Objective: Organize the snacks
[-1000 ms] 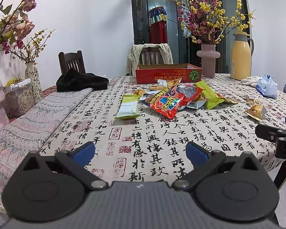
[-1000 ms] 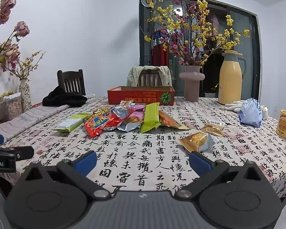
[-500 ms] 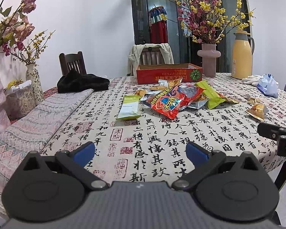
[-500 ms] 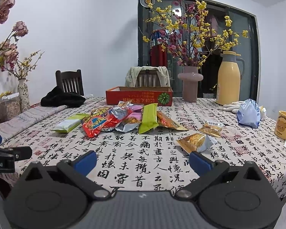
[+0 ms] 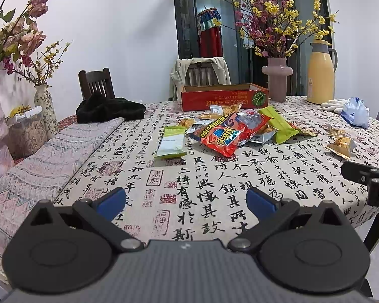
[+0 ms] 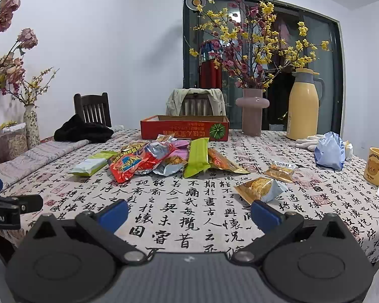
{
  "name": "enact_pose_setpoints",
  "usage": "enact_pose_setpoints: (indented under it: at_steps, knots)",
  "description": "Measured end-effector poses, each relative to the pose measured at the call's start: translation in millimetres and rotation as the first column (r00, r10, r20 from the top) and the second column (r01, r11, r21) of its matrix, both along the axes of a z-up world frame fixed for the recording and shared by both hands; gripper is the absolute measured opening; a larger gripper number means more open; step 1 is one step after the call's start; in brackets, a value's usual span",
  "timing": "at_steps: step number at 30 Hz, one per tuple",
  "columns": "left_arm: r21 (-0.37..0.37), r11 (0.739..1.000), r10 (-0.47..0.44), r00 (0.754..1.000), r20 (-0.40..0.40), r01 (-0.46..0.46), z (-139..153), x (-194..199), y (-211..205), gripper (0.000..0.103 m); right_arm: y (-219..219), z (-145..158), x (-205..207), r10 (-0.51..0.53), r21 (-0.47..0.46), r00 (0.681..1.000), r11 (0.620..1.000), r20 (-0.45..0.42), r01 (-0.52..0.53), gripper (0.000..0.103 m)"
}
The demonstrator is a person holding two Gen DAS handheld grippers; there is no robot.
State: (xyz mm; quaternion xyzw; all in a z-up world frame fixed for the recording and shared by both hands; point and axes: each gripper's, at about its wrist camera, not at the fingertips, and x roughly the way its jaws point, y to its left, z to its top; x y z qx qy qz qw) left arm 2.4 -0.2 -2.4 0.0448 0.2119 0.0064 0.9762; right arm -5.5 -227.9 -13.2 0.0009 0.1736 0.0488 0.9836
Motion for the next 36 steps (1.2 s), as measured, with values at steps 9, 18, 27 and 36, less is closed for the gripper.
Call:
enact_pose_setpoints:
  at_steps: [9, 18, 27, 36]
  knots:
    - [-0.004, 1.000, 0.002, 1.000, -0.007, -0.002, -1, 0, 1, 0.103, 1, 0, -1, 0.006, -0.001, 1.000, 1.000, 0.001, -0.006, 0.103]
    - [0.009, 1.000, 0.003, 1.000, 0.008, -0.003, 1, 12, 8, 0.103, -11, -1, 7, -0.014, -0.016, 1.000, 1.000, 0.017, 0.015, 0.103]
    - [-0.003, 0.999, 0.042, 0.998, -0.045, -0.042, -4, 69, 17, 0.103, -53, -21, 48, -0.119, 0.022, 0.992, 0.993, -0.034, 0.119, 0.103]
    - [0.028, 0.999, 0.040, 0.998, -0.052, -0.038, 0, 132, 17, 0.101, -82, -15, 95, -0.143, 0.113, 0.983, 0.981, -0.116, 0.156, 0.103]
